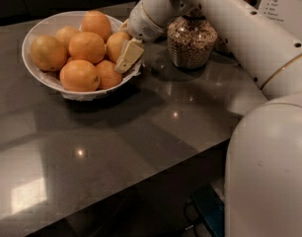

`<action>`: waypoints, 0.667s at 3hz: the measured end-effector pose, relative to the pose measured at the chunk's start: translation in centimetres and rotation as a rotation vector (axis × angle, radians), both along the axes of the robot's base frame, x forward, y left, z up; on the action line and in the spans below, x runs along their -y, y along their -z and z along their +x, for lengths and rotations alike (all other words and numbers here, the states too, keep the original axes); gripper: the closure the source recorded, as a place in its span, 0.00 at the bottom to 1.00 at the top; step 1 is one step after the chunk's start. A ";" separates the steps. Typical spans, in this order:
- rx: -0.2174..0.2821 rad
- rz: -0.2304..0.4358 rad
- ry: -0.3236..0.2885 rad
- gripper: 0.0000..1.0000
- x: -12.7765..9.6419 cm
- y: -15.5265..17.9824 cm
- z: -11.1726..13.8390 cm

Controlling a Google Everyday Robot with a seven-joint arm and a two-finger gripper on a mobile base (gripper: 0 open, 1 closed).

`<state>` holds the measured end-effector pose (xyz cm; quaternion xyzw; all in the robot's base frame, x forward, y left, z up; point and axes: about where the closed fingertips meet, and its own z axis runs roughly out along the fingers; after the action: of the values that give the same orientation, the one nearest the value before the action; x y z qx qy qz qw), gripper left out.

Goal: Pick orange from white bowl

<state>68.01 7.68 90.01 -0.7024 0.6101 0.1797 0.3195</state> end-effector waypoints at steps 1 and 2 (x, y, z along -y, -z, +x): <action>0.000 0.000 0.000 0.88 0.0 0.0 0.0; 0.000 0.000 0.000 1.00 0.0 0.0 0.0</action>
Offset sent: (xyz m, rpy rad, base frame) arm 0.0000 0.0000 0.0000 0.0000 0.0000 0.0000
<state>68.01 7.68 90.01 -0.7024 0.6101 0.1797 0.3195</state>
